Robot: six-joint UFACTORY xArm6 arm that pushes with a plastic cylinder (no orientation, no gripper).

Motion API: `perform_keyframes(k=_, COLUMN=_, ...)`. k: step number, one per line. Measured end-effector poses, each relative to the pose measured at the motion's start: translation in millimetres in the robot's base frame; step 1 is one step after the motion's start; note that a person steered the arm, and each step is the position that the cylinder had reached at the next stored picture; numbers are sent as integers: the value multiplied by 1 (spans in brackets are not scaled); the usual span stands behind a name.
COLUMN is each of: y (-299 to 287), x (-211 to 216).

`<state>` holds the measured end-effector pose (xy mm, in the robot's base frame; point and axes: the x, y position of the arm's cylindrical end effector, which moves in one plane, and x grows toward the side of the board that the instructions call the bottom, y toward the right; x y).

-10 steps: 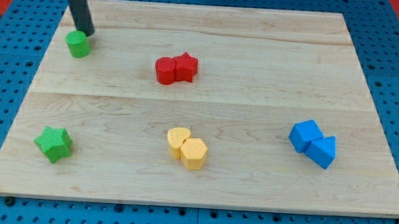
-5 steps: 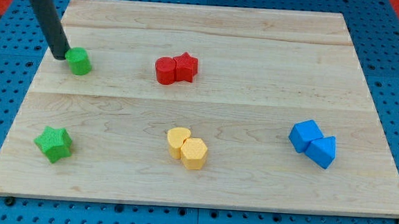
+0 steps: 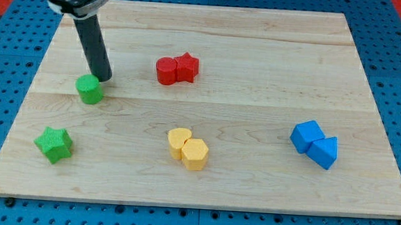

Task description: Slide the green circle close to the green star

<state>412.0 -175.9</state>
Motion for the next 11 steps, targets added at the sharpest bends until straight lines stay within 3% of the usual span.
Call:
perform_keyframes(k=2, y=0, x=34)
perform_keyframes(k=7, y=-37, x=26)
perform_keyframes(k=11, y=-38, x=47)
